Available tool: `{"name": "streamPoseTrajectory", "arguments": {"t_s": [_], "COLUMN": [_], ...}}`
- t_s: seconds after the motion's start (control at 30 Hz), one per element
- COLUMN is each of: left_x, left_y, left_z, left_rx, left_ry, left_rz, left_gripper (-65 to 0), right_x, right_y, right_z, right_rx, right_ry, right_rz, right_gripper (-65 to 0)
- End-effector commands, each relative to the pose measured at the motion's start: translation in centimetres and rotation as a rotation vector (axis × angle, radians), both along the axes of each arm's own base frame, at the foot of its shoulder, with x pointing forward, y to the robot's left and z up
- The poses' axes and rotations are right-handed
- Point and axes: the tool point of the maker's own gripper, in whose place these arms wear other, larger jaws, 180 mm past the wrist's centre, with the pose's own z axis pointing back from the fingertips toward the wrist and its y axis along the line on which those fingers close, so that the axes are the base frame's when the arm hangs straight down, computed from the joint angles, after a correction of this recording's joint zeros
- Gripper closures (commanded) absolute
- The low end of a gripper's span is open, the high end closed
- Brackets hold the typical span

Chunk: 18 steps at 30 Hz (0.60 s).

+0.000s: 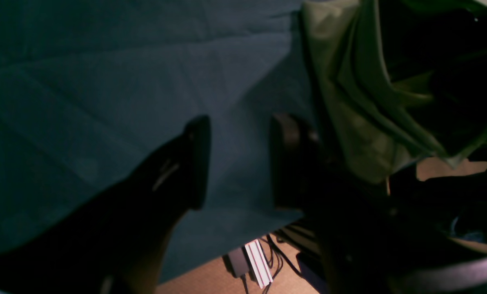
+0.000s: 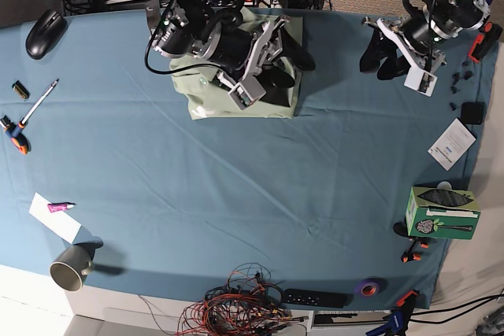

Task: Fold the T-shirt properly
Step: 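Fold the collar end over onto the stack with the right gripper, then open the right gripper and pull it back from the folded shirt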

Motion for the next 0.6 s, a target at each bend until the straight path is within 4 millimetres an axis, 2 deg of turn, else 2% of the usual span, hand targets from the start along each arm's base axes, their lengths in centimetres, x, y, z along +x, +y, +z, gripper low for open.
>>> {"name": "streamPoseTrajectory", "arguments": {"t_s": [0.0, 0.1, 0.17, 0.27, 0.4, 0.57], "left_x": [0.4, 0.1, -0.3, -1.6, -3.7, -5.2], "left_y": [-0.1, -0.1, 0.0, -0.3, -0.8, -1.6], "left_z": [1.0, 1.0, 0.9, 0.8, 0.3, 0.4], "left_rx": [-0.007, -0.014, -0.013, -0.027, -0.070, -0.116], "left_ry": [-0.035, -0.021, -0.001, 0.029, 0.090, 0.117], "left_rz": [-0.005, -0.023, -0.043, -0.099, -0.127, -0.159], "left_gripper": [-24.7, -24.7, -24.7, -24.7, -24.7, -26.6], "right_x": [0.3, 0.0, 0.8, 3.3, 6.9, 8.3], "right_y": [0.7, 0.9, 0.1, -3.2, -8.5, -14.6], "right_z": [1.7, 2.2, 2.3, 2.9, 4.0, 3.6], "right_rx": [0.067, 0.066, 0.002, -0.122, -0.202, -0.287], "right_ry": [-0.037, -0.086, -0.121, -0.210, -0.293, -0.290], "right_rz": [0.011, 0.062, 0.055, -0.032, -0.200, -0.341], "right_gripper": [-33.1, -33.1, -33.1, -33.1, -33.1, -33.1]}}
